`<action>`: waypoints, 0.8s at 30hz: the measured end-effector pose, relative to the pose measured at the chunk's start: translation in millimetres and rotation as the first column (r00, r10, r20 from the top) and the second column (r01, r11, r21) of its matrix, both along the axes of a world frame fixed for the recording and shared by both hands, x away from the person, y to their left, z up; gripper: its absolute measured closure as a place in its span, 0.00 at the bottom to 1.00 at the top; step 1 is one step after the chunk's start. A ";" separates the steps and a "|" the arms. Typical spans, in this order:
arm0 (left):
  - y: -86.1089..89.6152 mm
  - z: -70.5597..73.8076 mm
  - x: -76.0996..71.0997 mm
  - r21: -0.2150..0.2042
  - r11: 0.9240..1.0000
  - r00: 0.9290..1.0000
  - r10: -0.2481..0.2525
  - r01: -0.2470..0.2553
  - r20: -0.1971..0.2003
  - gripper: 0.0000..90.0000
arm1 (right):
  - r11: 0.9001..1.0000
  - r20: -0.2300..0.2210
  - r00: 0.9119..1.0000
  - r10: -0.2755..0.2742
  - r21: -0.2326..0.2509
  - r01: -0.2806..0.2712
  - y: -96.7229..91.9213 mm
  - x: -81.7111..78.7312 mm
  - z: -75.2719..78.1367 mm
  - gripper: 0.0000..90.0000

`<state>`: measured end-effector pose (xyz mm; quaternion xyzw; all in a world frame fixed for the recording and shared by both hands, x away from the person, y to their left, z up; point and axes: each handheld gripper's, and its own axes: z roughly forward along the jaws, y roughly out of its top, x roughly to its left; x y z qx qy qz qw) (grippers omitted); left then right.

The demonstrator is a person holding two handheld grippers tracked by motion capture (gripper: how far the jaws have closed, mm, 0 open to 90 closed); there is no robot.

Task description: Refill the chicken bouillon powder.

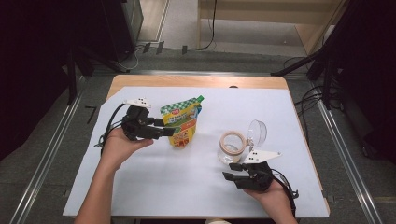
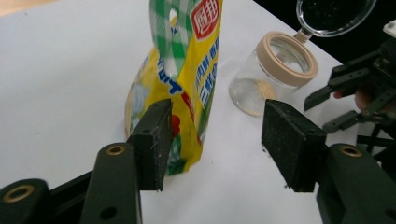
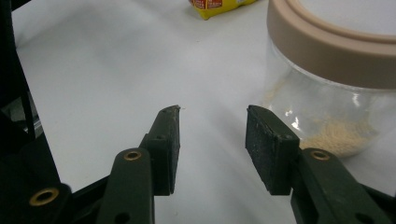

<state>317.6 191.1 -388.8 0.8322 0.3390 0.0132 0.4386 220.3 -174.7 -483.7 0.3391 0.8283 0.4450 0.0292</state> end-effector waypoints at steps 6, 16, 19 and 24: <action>-9.6 -3.9 8.1 0.015 1.000 1.000 0.021 -0.020 -0.008 0.64 | 1.000 0.002 1.000 0.002 -0.003 -0.002 1.7 -1.7 -1.4 0.63; -24.0 -14.3 17.0 0.007 0.999 0.999 0.039 -0.039 -0.035 0.77 | 1.000 0.025 1.000 0.014 0.002 -0.014 14.7 -3.2 -4.8 0.63; -24.5 -15.1 16.1 0.015 0.999 0.999 0.045 -0.045 -0.026 0.84 | 1.000 0.033 0.999 0.021 0.003 -0.021 19.1 -2.7 -6.5 0.63; -24.6 -14.1 13.4 0.035 0.998 0.998 0.056 -0.056 0.014 0.93 | 0.999 0.032 0.999 0.033 -0.004 -0.033 24.1 -3.6 -9.0 0.63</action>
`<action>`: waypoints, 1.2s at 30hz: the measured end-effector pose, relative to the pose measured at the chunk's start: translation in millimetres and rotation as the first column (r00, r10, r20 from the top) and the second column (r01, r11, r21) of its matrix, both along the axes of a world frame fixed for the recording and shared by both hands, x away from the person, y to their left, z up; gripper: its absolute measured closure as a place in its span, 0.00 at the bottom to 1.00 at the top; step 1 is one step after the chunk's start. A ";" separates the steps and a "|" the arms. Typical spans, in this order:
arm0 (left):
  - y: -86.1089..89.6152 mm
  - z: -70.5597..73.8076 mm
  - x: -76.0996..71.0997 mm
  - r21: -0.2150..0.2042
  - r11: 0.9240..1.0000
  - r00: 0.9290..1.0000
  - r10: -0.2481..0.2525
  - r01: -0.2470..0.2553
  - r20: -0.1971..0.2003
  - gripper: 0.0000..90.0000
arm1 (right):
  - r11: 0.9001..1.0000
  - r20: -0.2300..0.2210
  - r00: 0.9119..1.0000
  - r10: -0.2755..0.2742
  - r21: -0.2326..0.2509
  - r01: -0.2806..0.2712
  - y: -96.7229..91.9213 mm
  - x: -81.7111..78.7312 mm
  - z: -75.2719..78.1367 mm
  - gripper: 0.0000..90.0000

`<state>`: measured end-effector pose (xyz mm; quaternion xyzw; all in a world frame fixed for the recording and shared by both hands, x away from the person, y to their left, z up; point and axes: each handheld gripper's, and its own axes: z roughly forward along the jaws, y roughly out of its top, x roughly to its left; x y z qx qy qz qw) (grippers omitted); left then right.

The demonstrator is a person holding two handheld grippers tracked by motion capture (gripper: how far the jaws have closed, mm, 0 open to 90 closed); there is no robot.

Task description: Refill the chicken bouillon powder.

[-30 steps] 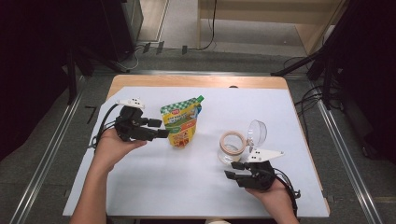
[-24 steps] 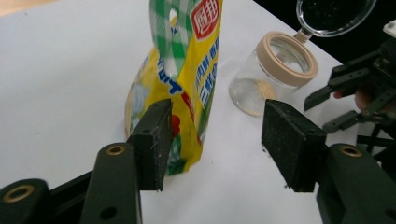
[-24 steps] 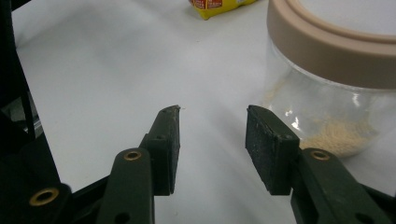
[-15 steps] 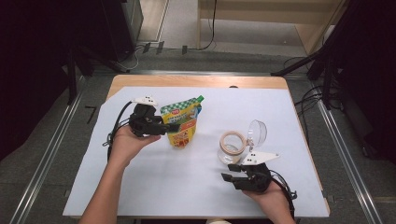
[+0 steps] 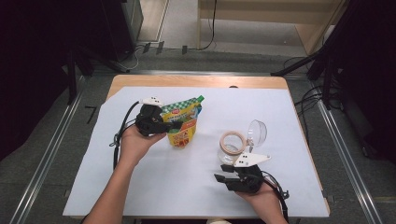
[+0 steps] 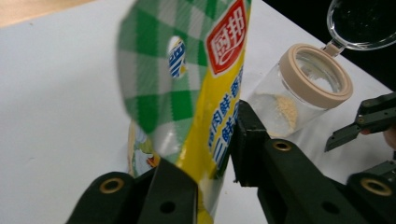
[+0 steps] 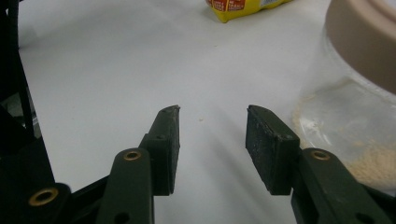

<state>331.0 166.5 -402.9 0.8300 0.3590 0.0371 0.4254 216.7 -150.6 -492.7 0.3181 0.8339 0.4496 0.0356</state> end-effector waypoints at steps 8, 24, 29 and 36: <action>1.9 1.7 -0.7 0.008 1.000 1.000 0.013 -0.013 0.001 0.98 | 1.000 -0.003 1.000 0.016 0.006 -0.016 4.4 -0.6 -2.4 0.63; -9.4 25.5 -15.5 -0.020 0.997 0.996 -0.081 0.081 -0.021 0.99 | 1.000 -0.005 1.000 0.013 0.006 -0.013 9.2 3.3 -10.5 0.62; -13.6 33.4 -21.4 -0.041 0.992 0.993 -0.120 0.119 -0.021 0.99 | 1.000 -0.010 1.000 0.000 0.004 0.000 11.0 5.0 -13.8 0.62; -22.9 50.5 -35.5 -0.056 0.982 0.984 -0.179 0.178 -0.006 0.99 | 1.000 -0.010 1.000 -0.018 -0.002 0.017 11.9 8.6 -18.0 0.60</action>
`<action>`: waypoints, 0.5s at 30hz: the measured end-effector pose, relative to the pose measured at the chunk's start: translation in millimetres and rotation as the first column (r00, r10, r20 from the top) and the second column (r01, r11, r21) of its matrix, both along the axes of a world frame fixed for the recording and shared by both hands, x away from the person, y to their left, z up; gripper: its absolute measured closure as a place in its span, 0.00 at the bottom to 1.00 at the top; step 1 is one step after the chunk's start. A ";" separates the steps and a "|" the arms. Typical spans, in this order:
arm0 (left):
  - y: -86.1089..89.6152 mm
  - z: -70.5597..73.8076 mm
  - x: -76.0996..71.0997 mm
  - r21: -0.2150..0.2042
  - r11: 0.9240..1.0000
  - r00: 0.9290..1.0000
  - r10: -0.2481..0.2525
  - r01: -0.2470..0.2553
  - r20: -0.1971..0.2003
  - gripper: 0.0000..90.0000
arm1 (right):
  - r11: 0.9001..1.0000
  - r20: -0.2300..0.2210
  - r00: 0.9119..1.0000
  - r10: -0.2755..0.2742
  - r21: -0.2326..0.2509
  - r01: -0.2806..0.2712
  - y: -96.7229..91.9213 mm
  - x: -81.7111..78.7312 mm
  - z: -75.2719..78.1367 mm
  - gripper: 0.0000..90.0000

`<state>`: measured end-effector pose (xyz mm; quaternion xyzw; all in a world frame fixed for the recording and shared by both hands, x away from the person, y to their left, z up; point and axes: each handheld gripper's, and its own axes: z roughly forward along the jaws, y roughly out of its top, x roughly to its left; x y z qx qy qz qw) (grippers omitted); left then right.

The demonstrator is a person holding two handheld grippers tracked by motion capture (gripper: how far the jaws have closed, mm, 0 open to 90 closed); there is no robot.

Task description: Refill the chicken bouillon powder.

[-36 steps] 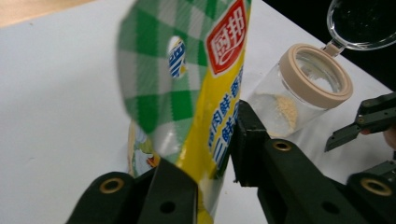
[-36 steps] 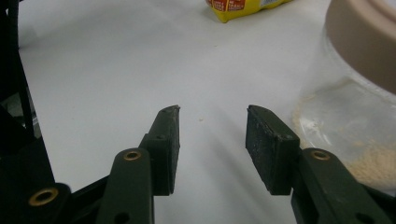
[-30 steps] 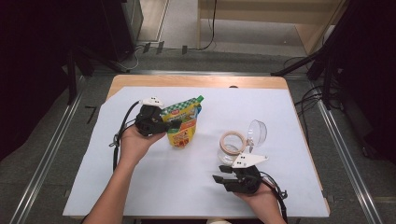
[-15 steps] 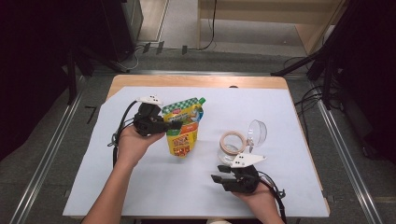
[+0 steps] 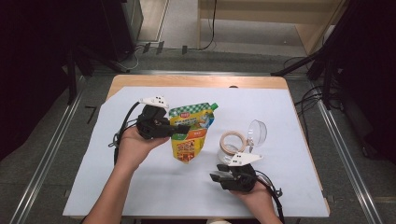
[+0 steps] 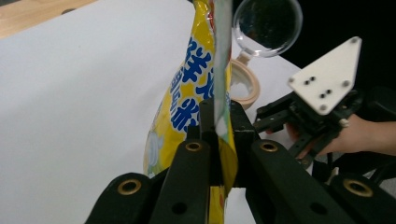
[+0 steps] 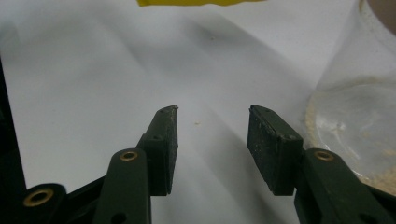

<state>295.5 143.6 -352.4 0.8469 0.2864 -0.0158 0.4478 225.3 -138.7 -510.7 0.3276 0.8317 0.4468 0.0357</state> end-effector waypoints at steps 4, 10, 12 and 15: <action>-5.8 7.7 -8.0 -0.008 1.000 1.000 -0.027 0.027 0.008 0.99 | 1.000 -0.003 1.000 -0.004 0.002 0.004 0.9 0.9 -0.6 0.63; -16.5 17.1 -20.1 -0.014 0.996 0.997 -0.082 0.083 0.011 0.99 | 1.000 0.023 0.999 -0.025 -0.010 0.026 5.2 3.4 -2.7 0.75; -20.6 19.3 -24.0 -0.014 0.995 0.995 -0.097 0.097 0.010 0.99 | 0.999 0.041 0.998 -0.039 -0.001 0.039 7.1 3.6 -1.2 0.81; -27.0 21.3 -29.7 -0.018 0.992 0.992 -0.124 0.124 0.006 0.99 | 0.997 0.058 0.996 -0.067 0.036 0.065 10.0 3.1 1.6 0.86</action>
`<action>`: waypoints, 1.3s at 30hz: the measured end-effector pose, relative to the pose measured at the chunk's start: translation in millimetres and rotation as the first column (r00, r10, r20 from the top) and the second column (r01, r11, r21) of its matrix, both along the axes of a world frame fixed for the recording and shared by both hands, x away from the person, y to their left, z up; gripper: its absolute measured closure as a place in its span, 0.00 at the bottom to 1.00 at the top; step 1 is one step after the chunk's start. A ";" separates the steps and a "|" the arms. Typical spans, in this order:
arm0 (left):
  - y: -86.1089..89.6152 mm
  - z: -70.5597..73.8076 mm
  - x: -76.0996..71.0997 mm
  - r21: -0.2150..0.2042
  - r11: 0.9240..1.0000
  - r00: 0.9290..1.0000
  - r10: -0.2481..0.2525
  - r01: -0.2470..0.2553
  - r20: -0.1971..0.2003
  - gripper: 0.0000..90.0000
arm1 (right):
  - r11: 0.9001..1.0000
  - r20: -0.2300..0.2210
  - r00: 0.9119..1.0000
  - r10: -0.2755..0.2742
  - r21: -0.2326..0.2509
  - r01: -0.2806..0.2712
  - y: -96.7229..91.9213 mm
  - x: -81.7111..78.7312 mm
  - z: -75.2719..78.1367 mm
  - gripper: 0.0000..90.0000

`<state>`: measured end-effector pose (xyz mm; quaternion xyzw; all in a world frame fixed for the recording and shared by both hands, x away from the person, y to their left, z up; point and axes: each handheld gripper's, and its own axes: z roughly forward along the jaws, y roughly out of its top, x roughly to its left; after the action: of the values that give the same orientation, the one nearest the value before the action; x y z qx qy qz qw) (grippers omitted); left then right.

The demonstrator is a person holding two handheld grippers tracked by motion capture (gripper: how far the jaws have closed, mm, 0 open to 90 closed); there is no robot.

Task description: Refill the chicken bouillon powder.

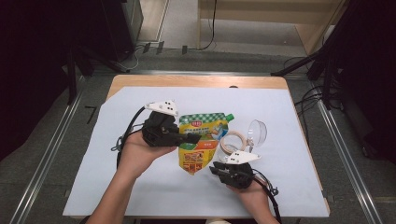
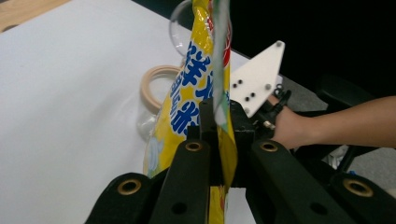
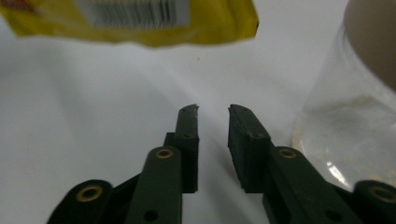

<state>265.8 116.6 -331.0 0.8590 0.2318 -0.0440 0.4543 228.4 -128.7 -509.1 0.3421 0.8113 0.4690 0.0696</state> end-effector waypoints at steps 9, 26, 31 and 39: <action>-11.9 -2.2 -5.9 -0.004 0.999 0.998 -0.038 0.038 -0.048 0.99 | 0.999 0.029 0.999 -0.025 0.029 0.024 5.7 1.1 -3.0 0.87; -9.2 -12.1 1.5 -0.024 0.997 0.996 0.068 -0.069 -0.063 0.94 | 0.995 0.091 0.991 0.097 -0.002 -0.098 22.3 -14.0 1.9 0.82; -12.0 -17.4 3.8 -0.026 0.996 0.995 0.082 -0.084 -0.063 0.89 | 0.991 0.105 0.986 0.130 -0.010 -0.130 27.6 -19.8 4.8 0.82; -18.4 -27.9 5.8 -0.020 0.994 0.993 0.110 -0.111 -0.038 0.83 | 0.986 0.085 0.982 0.167 0.001 -0.168 33.8 -25.5 7.8 0.82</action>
<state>271.5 98.1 -359.0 0.8388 0.2867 -0.0371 0.4614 202.9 -94.9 -501.3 0.2527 0.8316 0.4906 0.0625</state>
